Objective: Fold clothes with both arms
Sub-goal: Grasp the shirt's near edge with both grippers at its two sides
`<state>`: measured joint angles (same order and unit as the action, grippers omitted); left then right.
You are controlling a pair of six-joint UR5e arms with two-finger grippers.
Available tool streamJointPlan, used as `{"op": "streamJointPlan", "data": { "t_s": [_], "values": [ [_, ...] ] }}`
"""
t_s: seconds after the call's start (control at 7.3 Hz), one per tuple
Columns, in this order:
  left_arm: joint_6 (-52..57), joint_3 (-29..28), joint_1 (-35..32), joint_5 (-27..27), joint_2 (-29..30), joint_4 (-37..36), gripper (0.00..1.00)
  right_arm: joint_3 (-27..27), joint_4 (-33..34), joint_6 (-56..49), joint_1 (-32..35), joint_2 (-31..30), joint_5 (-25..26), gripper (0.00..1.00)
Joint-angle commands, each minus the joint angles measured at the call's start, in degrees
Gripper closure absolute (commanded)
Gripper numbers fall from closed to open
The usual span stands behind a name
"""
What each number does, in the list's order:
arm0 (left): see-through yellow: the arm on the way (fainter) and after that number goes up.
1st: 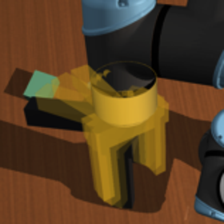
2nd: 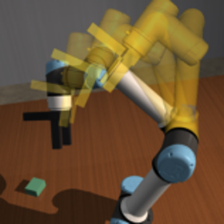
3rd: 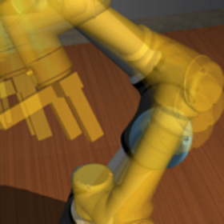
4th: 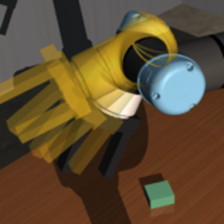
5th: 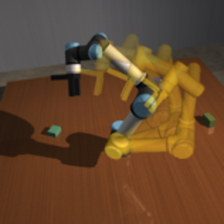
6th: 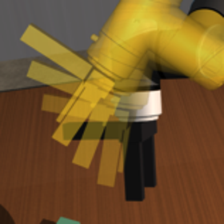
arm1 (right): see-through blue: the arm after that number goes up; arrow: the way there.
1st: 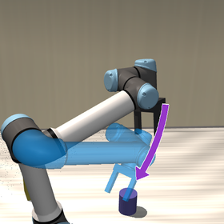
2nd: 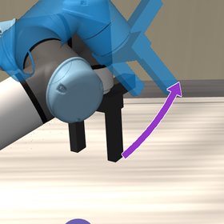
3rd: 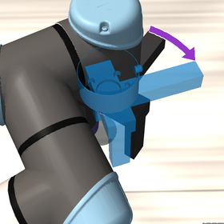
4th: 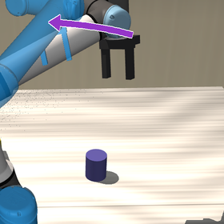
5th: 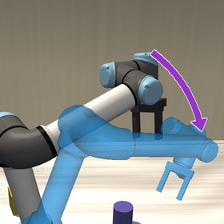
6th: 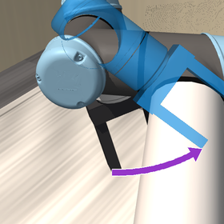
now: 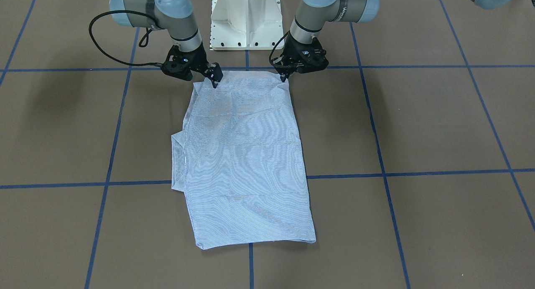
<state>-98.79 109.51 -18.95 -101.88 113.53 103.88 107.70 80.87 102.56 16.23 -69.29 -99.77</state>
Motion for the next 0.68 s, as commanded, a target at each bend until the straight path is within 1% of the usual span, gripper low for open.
{"op": "streamJointPlan", "data": {
  "t_s": [0.0, 0.27, 0.55],
  "values": [
    [0.0, 0.0, -0.1, 0.0, 0.0, -0.1, 1.0, -0.7, 0.4, -0.4, -0.1, 1.4, 0.0, 0.0],
    [0.0, 0.0, -0.1, 0.0, -0.1, 0.0, 1.0, -1.0, 3.3, -0.5, 0.0, 3.4, 0.2, 0.0],
    [0.0, 0.0, -0.1, 0.0, -0.1, -0.1, 1.0, -1.7, 3.4, -0.6, 0.0, 3.3, 0.5, 0.01]
  ]
}}
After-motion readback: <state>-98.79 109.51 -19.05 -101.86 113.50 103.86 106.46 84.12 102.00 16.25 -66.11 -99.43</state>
